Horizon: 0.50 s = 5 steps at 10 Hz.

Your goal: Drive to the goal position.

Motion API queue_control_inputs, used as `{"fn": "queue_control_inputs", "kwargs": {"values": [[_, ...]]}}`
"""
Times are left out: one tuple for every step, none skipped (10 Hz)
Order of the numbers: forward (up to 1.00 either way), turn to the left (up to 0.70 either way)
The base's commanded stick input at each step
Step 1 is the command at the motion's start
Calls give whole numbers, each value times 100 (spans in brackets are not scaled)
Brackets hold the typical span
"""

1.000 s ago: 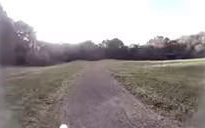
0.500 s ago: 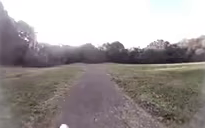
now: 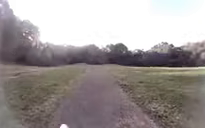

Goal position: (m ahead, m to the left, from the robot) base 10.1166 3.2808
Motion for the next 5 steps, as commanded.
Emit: {"fn": "queue_control_inputs", "kwargs": {"values": [[50, 50], [50, 50], [50, 50], [50, 31], [50, 7]]}}
